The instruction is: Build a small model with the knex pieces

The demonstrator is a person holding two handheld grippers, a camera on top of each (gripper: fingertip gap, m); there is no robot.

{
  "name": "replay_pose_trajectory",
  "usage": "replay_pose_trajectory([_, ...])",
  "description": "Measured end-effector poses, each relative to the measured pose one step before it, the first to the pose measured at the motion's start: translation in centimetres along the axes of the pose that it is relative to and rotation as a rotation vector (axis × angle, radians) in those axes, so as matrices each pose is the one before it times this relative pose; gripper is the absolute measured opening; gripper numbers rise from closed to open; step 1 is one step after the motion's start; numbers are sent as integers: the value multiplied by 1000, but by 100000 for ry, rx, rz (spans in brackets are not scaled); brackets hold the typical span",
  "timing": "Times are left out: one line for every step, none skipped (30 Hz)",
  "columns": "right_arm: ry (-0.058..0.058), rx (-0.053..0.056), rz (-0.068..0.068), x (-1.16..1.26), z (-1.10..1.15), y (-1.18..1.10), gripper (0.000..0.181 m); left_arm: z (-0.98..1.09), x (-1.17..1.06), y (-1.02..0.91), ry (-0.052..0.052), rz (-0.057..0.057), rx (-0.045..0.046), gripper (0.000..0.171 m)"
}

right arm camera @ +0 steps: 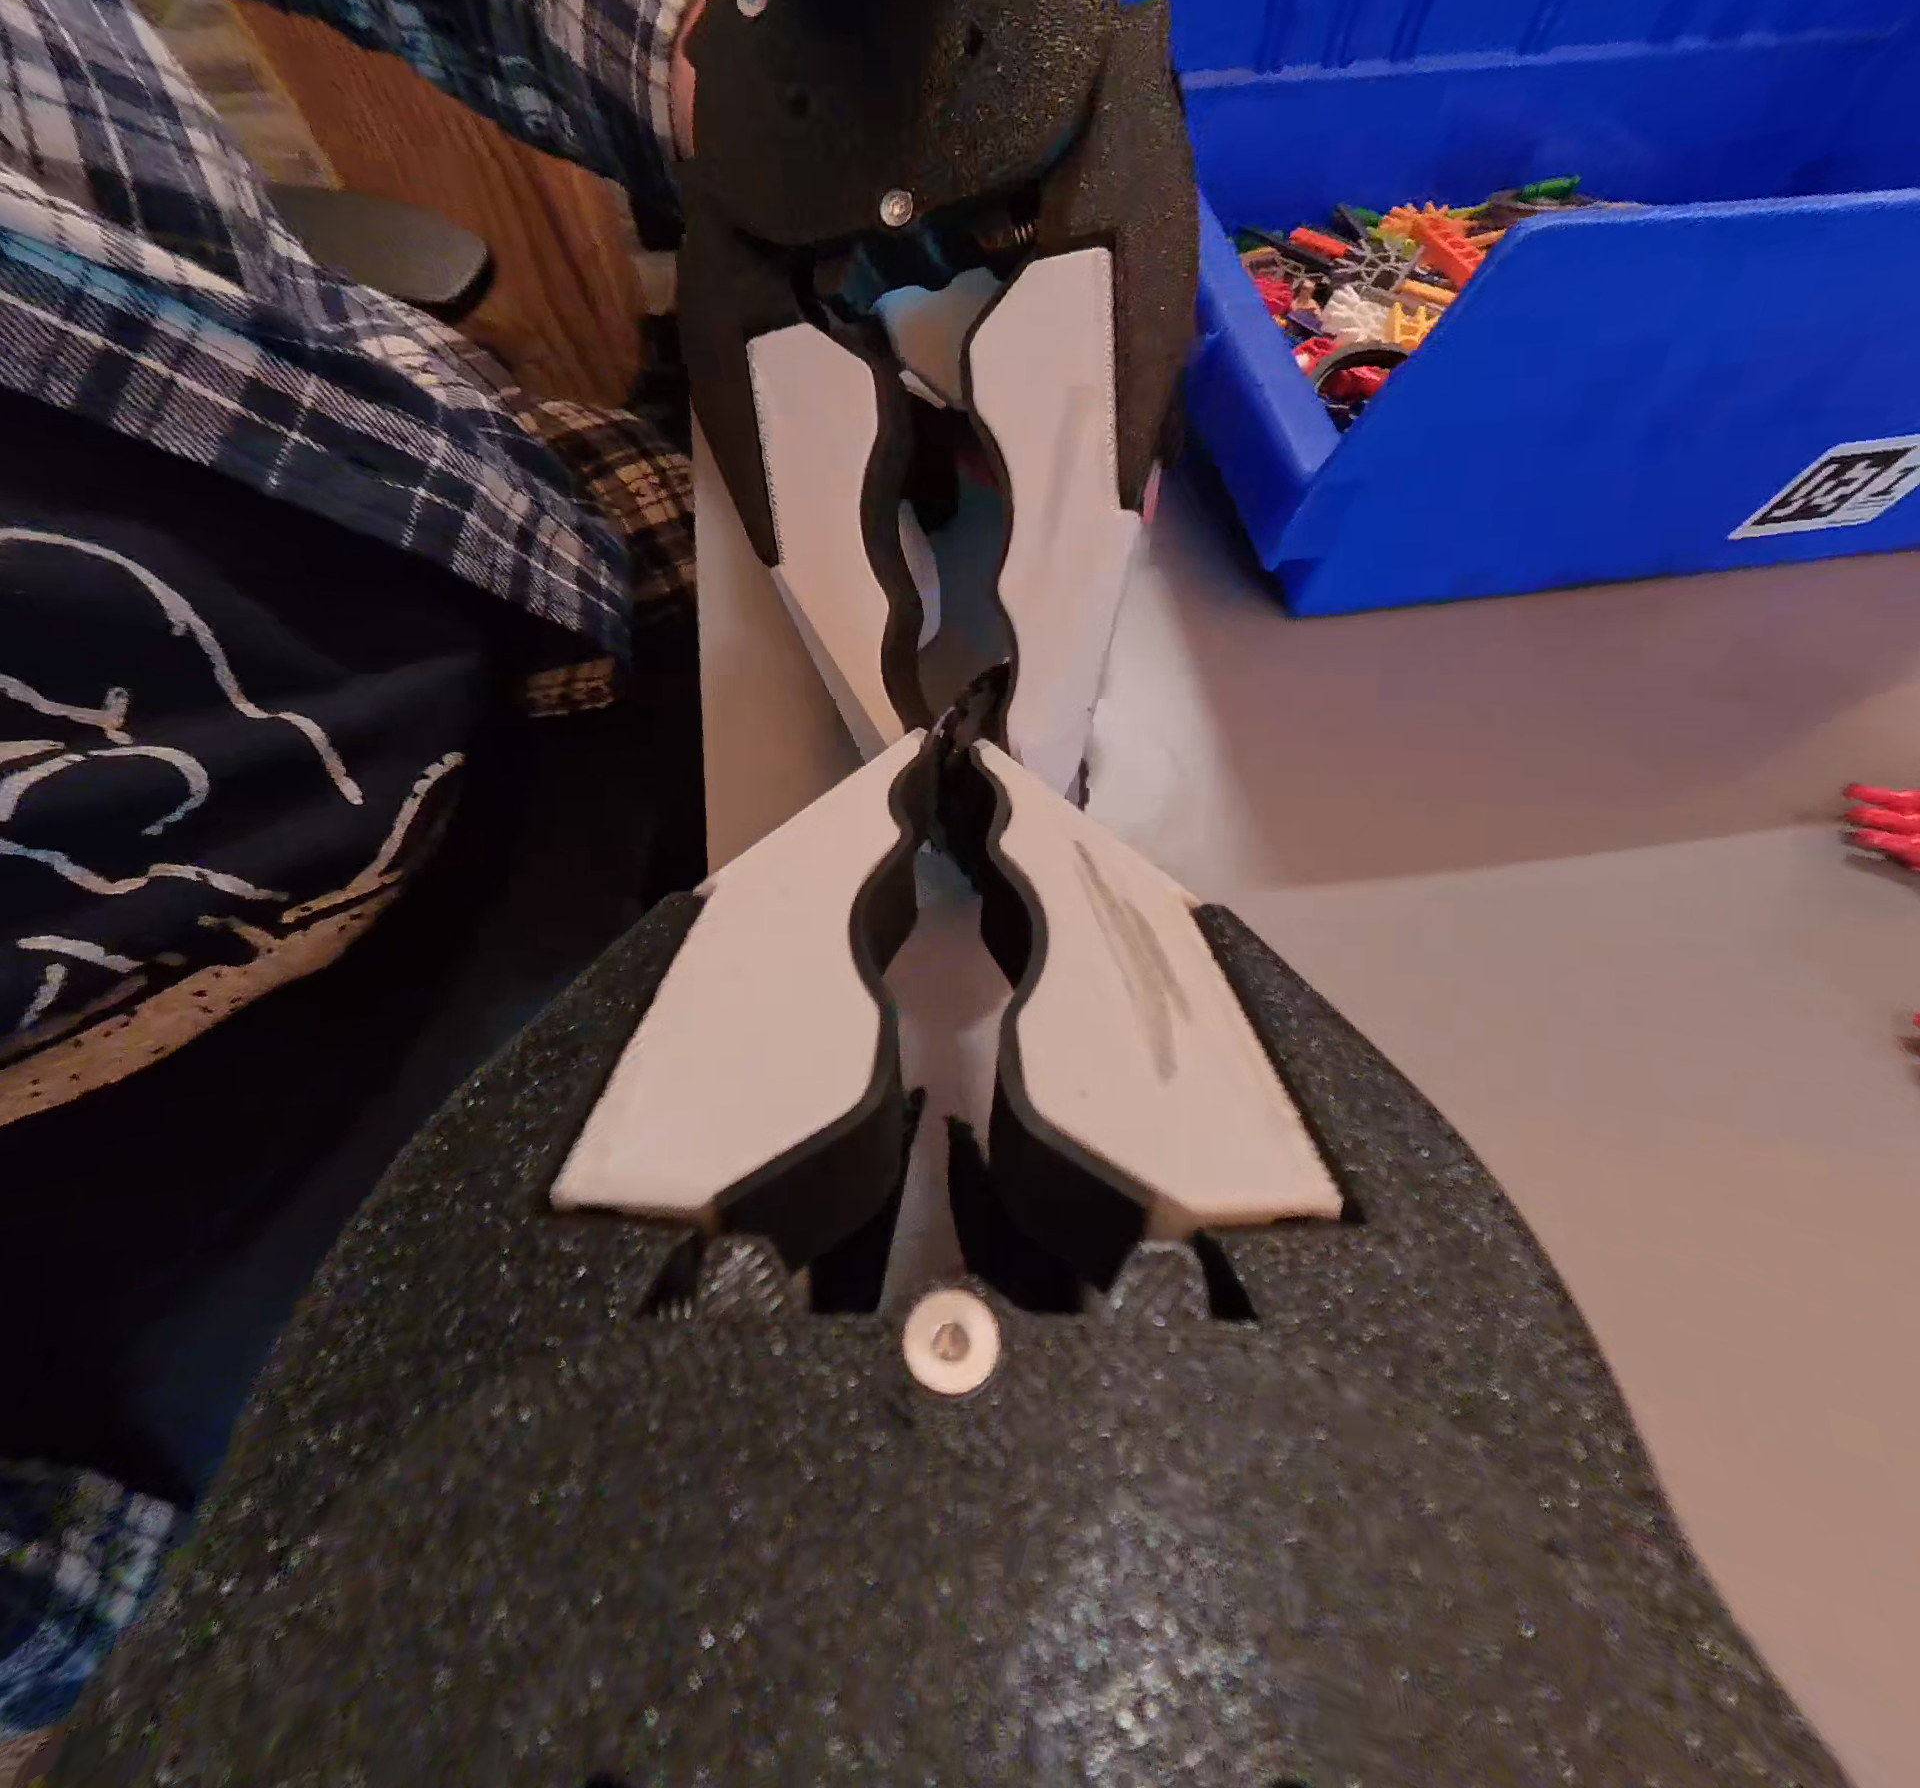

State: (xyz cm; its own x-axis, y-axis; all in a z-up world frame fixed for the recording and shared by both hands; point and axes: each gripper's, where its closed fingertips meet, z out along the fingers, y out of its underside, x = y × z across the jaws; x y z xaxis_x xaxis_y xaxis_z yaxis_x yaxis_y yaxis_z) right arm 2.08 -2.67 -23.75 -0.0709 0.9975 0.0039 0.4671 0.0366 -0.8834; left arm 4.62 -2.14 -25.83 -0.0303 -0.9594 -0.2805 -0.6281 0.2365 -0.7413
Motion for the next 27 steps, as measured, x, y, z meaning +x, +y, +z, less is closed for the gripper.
replay_pose_trajectory([-1590,1144,1486,64,-95,-149,2,-182,-36,-72,343,-364,890,15])
replay_pose_trajectory([-975,1206,1046,59,-82,-181,2,-155,-165,-71,-1016,553,656,15])
replay_pose_trajectory([-1584,749,848,-68,-45,-99,2,-35,64,-169,-80,1428,579,14])
replay_pose_trajectory([-1782,516,732,-128,-52,-74,2,-7,89,-164,-57,639,707,14])
replay_pose_trajectory([-1198,160,578,-81,-24,-15,2,5,43,-3,-138,248,236,13])
replay_pose_trajectory([-865,-337,447,-52,48,38,2,-20,57,90,-139,764,-252,13])
replay_pose_trajectory([-958,-339,440,-65,43,28,2,-28,113,33,-191,906,279,13])
replay_pose_trajectory([-1084,109,531,-59,-4,-23,2,-23,21,-47,-546,156,683,12])
replay_pose_trajectory([-631,692,542,-21,-55,-92,2,-64,-67,-86,-632,-282,936,11])
replay_pose_trajectory([-483,1079,801,39,-107,-128,2,-50,-111,-120,-714,-1144,1321,10])
replay_pose_trajectory([-876,957,874,-20,-108,-119,2,-50,-21,-155,74,-1371,1538,10])
replay_pose_trajectory([-574,143,-11,-56,-27,-18,1,39,58,-13,560,-340,587,9])
replay_pose_trajectory([-392,-690,-594,-69,30,102,1,121,102,80,256,196,249,9])
replay_pose_trajectory([-735,-807,-788,-150,40,116,1,178,212,-25,1494,-1618,1283,8])
replay_pose_trajectory([-319,-335,-1105,-147,45,50,1,-7,188,-74,1537,-1628,1326,8])
replay_pose_trajectory([-102,-196,-897,-104,36,23,1,21,100,14,630,976,-313,8])
replay_pose_trajectory([94,-466,-634,-47,53,59,1,37,74,79,1605,-819,-532,8])
replay_pose_trajectory([933,-45,-1206,28,30,-2,1,-17,-7,-21,1225,-690,292,7])
replay_pose_trajectory([1383,287,-1482,49,-2,-44,0,39,-60,-14,180,-406,-26,7])
replay_pose_trajectory([1140,-16,-1315,-12,-1,18,0,39,108,-8,757,-533,-230,7])
replay_pose_trajectory([1180,-350,-1378,-12,34,43,0,43,77,49,732,-278,-723,7])
replay_pose_trajectory([1473,80,-1247,57,-14,3,0,9,-44,-20,267,-979,-87,7])
replay_pose_trajectory([1611,848,-968,120,-82,-96,0,-65,-127,-89,569,-2127,1078,7])
replay_pose_trajectory([2381,245,-1449,185,-52,-43,0,15,-185,55,148,-1751,-152,7])
replay_pose_trajectory([2304,-568,-1567,115,-8,60,0,82,-68,49,28,-751,-838,7])
replay_pose_trajectory([1500,-592,-847,11,-6,71,0,67,78,-3,888,-969,-349,7])
replay_pose_trajectory([2361,-1096,-1716,81,-14,66,0,44,-115,137,58,-1340,-449,7])
